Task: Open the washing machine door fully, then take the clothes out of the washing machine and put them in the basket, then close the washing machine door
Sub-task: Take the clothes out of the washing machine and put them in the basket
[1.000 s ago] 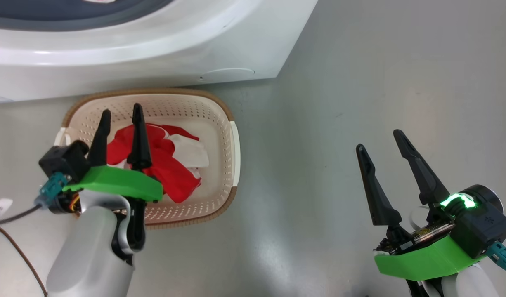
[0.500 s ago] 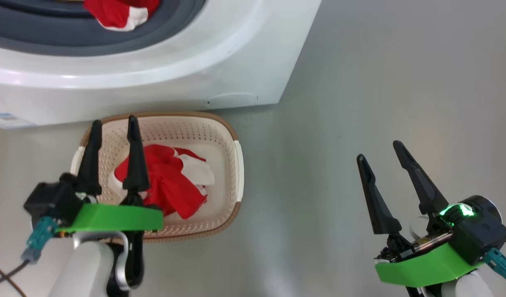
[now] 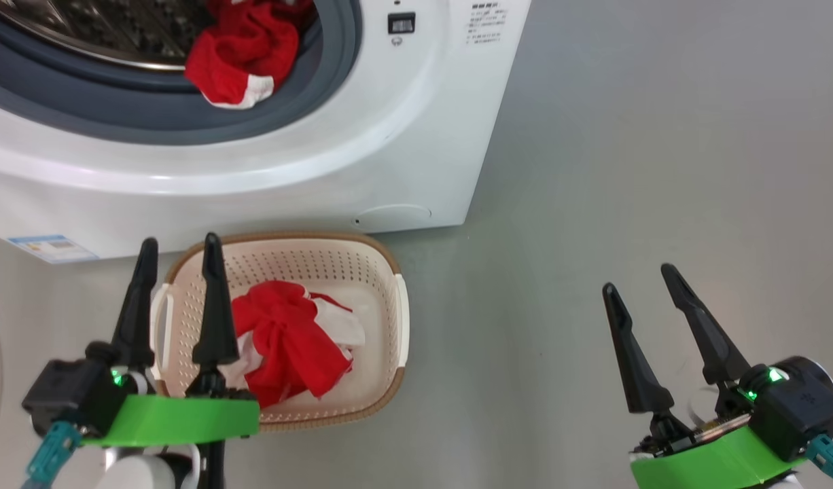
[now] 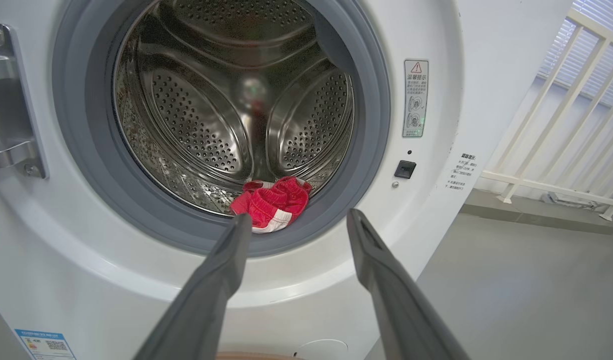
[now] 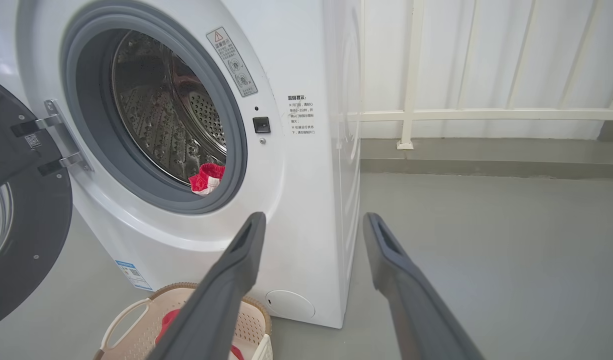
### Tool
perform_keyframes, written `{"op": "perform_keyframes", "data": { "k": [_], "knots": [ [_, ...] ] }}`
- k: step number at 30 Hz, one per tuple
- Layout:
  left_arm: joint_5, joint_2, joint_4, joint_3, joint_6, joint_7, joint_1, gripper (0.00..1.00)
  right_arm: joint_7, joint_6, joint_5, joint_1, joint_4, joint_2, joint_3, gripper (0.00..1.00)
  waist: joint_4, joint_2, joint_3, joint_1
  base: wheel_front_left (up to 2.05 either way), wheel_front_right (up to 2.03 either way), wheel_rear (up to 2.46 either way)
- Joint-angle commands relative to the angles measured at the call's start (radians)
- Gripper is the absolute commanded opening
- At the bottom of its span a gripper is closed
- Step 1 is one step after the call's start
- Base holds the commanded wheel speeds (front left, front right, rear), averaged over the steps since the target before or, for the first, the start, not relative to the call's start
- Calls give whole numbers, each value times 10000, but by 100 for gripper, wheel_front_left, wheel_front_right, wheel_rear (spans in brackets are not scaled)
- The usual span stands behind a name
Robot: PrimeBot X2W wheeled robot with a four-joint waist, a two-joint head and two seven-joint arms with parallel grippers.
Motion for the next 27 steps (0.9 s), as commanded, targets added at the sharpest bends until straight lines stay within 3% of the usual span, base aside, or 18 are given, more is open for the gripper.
{"op": "perform_keyframes", "data": {
  "k": [1, 17, 27],
  "knots": [
    [136, 270, -368, 361, 118, 39, 136, 100, 48, 16, -117, 193, -321, 23, 173, 100, -8, 0, -311, 0, 0, 0, 0],
    [269, 644, -1128, 523, 722, 178, 1523, 100, 240, 16, -273, 1177, -733, 115, -450, 100, -224, 0, -1535, 0, 0, 0, 0],
    [62, 509, -1512, 730, 1086, 134, 2220, 100, 312, 16, -91, 1749, -1070, 118, -837, 100, -371, 0, -1962, 0, 0, 0, 0]
  ]
}}
